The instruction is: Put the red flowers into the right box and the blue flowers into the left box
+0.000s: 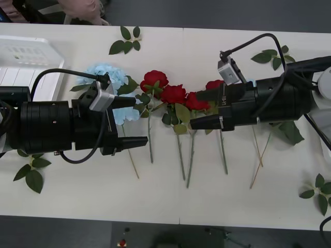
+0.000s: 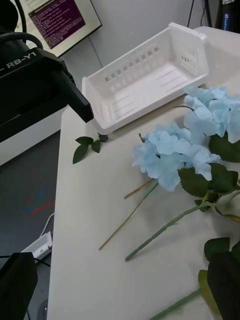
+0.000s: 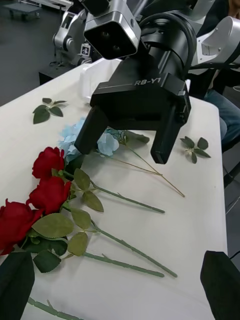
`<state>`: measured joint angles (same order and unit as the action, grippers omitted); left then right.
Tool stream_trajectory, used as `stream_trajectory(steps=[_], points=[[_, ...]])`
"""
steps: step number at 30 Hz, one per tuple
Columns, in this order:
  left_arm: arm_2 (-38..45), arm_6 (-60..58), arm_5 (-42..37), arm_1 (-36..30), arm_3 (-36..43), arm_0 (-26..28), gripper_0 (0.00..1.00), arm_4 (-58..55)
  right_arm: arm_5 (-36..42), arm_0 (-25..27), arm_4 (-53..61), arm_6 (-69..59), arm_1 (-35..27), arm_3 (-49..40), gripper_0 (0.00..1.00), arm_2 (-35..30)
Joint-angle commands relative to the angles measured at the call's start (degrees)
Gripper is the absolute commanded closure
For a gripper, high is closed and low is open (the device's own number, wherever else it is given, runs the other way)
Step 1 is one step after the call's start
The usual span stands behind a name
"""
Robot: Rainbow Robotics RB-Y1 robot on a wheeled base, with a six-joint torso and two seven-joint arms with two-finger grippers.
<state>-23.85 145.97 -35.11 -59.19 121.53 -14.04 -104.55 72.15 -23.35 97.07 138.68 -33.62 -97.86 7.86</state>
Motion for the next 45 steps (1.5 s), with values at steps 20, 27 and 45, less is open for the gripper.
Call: stream_trajectory(steps=[20, 27, 45], points=[[6.10, -8.24, 2.33, -7.69, -12.63, 1.91, 0.03, -17.35, 25.50, -8.30, -13.49, -90.51, -16.57, -10.95, 0.00, -6.98], [4.25, -15.36, 2.41, -7.60, -24.67, -1.43, 0.03, -14.01, 31.91, -6.10, -43.46, -95.17, -12.18, -12.62, 0.00, -3.20], [-8.23, -29.86, 2.68, 4.26, -55.08, -20.94, 0.03, -0.74, 17.24, -5.31, -63.24, -91.83, -7.34, 3.64, 0.00, 6.82]])
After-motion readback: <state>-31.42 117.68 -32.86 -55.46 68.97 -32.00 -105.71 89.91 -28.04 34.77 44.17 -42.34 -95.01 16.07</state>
